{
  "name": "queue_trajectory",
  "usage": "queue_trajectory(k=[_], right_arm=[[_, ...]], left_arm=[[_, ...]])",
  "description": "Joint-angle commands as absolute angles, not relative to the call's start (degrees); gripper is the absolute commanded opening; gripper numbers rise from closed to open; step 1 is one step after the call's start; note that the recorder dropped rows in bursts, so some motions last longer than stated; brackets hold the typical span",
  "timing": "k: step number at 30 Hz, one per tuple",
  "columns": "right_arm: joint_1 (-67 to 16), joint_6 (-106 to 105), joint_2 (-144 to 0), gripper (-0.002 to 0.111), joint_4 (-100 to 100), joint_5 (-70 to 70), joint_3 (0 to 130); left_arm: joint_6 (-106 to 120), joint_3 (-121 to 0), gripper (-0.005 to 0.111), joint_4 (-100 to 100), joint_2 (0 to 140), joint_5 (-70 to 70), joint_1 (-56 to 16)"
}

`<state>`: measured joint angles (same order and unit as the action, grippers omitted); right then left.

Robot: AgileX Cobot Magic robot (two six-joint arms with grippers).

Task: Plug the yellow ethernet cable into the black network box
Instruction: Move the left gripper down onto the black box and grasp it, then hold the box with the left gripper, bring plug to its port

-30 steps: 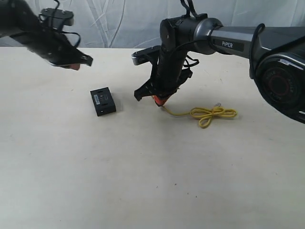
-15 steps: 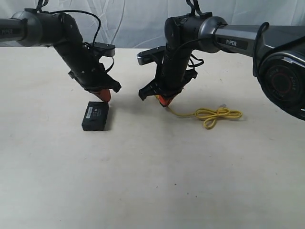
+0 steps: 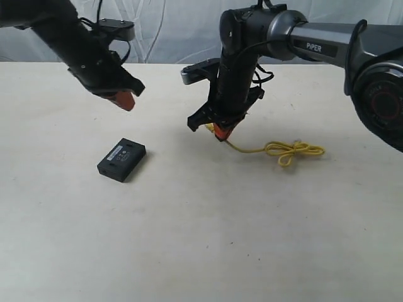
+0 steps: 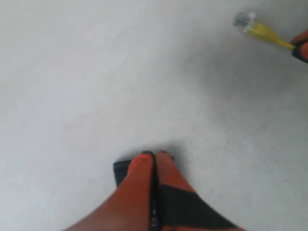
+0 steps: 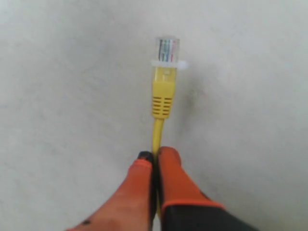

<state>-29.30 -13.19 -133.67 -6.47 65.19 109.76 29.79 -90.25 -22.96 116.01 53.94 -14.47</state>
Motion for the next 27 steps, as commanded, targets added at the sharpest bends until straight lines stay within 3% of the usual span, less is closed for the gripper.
queue_trajectory(k=[1, 13, 27], right_arm=[[-31.11, -17.82, -131.11, -0.001, -8.21, 67.59, 109.97], [-40.05, -27.52, -126.40, -0.001, -6.49, 52.36, 93.18], [-47.76, -31.34, -126.56, -0.001, -4.41, 44.72, 92.60]], left_arm=[[29.12, -85.05, 0.000, -22.43, 115.35, 50.74, -10.39], [41.28, -80.17, 0.000, -33.07, 121.60, 45.33, -8.17], [44.03, -80.03, 0.000, -33.80, 124.08, 47.65, -8.17]])
